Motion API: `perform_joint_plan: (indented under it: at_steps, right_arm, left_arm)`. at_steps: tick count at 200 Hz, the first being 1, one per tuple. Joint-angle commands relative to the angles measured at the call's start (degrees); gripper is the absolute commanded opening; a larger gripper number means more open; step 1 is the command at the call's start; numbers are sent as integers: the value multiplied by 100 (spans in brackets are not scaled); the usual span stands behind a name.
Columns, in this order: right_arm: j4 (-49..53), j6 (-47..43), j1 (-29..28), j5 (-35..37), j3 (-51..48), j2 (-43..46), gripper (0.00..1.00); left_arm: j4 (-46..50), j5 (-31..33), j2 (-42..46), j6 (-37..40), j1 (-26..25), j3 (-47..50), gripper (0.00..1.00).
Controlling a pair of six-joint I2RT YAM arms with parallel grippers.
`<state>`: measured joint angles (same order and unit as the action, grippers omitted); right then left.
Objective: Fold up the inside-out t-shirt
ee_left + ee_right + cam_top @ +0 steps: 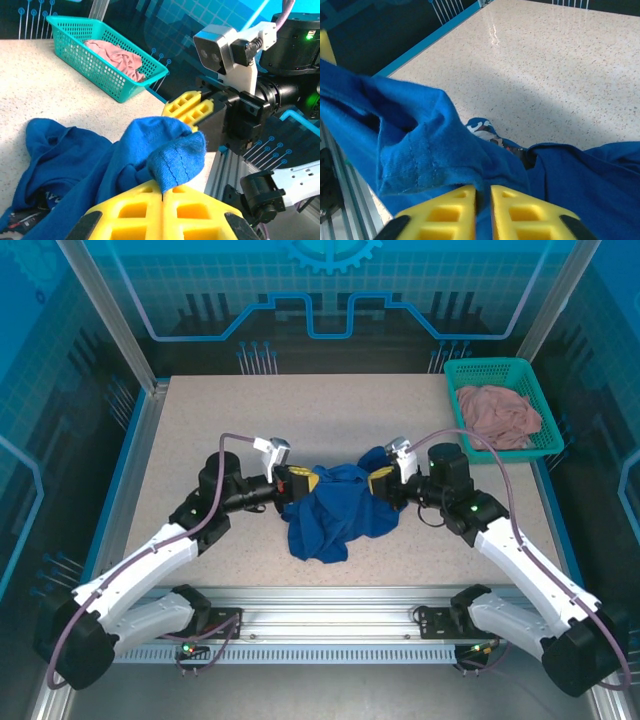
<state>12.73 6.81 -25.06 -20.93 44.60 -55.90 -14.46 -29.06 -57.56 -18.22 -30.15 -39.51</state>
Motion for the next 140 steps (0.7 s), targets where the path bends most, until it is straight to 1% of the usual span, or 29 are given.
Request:
perform_joint_plan:
  at_steps: [1, 13, 27, 41, 53, 70, 87, 112, 120, 140]
  right_arm:
    - [127, -470, 36, -161, -128, 157, 26]
    - [99, -460, 36, -122, -101, 172, 32]
    - [114, -510, -15, -155, -35, 175, 37]
    - [165, -655, -165, -219, 55, 223, 40]
    - [272, -820, -355, -117, 125, 287, 43]
    - [482, -1030, -672, 224, 249, 351, 46]
    - [687, -1247, -961, 772, 408, 346, 49]
    - [854, -1520, -1183, 1547, 549, 228, 52]
    - [924, -1618, -1251, 1769, 766, 158, 53]
    - [1063, -1834, -1422, 2081, 921, 8, 61]
  left_arm:
    - [-383, 157, 192, 309, 36, 188, 0]
    - [-394, 124, 209, 331, 41, 198, 0]
    - [-352, 147, 207, 355, 36, 198, 0]
    - [-292, 195, 192, 366, 37, 181, 0]
    - [-242, 208, 174, 380, 36, 152, 0]
    - [-201, 217, 140, 381, 40, 123, 0]
    - [-197, 200, 100, 369, 41, 102, 0]
    - [-179, 180, 105, 354, 36, 91, 0]
    - [-171, 178, 111, 362, 40, 91, 0]
    - [-146, 177, 120, 363, 41, 75, 0]
